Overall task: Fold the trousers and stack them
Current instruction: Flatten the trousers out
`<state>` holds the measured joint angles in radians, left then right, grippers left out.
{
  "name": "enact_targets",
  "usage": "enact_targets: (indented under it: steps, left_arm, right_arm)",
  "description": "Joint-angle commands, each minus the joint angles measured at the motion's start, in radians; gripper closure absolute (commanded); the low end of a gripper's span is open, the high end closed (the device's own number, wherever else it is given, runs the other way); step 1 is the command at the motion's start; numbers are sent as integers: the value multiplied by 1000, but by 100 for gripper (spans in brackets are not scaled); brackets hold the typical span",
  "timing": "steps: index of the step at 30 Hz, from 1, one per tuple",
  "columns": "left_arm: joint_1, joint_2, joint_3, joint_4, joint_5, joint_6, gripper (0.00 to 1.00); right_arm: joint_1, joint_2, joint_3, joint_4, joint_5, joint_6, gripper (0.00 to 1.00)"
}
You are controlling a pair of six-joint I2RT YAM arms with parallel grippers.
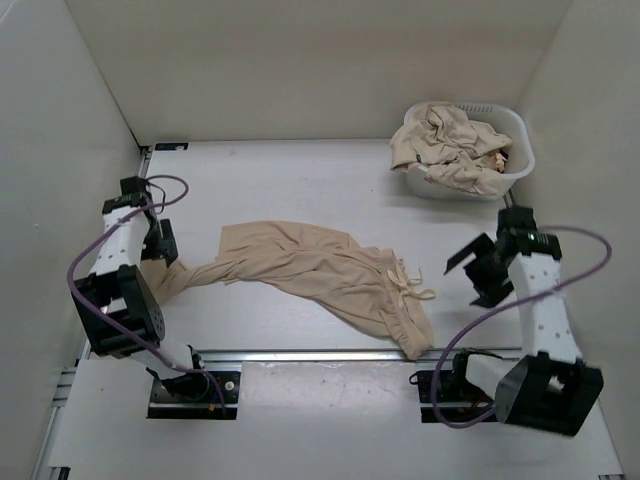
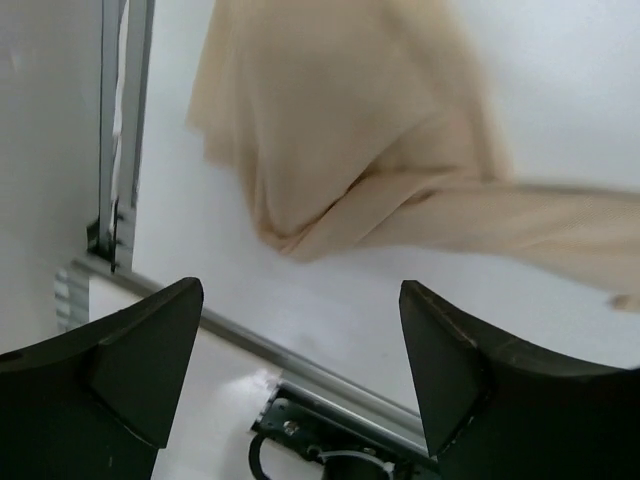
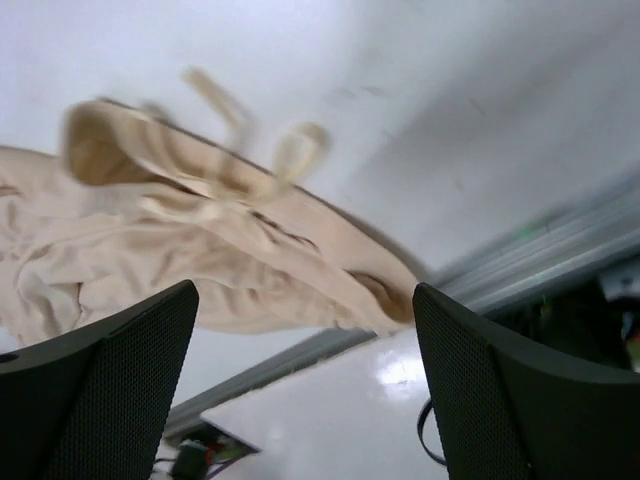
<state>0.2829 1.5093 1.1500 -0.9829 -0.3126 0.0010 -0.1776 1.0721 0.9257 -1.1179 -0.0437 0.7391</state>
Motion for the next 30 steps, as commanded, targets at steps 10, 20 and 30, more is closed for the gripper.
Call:
enact_targets:
  steps: [10,20,30]
  left_arm:
    - [-333,474,557,-82,231,-1,8]
    - [-343,447,370,-62,162,-1,8]
    - [19,218,137,-16,-19,-1,5]
  right_arm:
    - [392,688,484,253,-113,109,4]
    - [472,879,496,316,-229,201,8]
    - [434,807,476,248,-90,148,100]
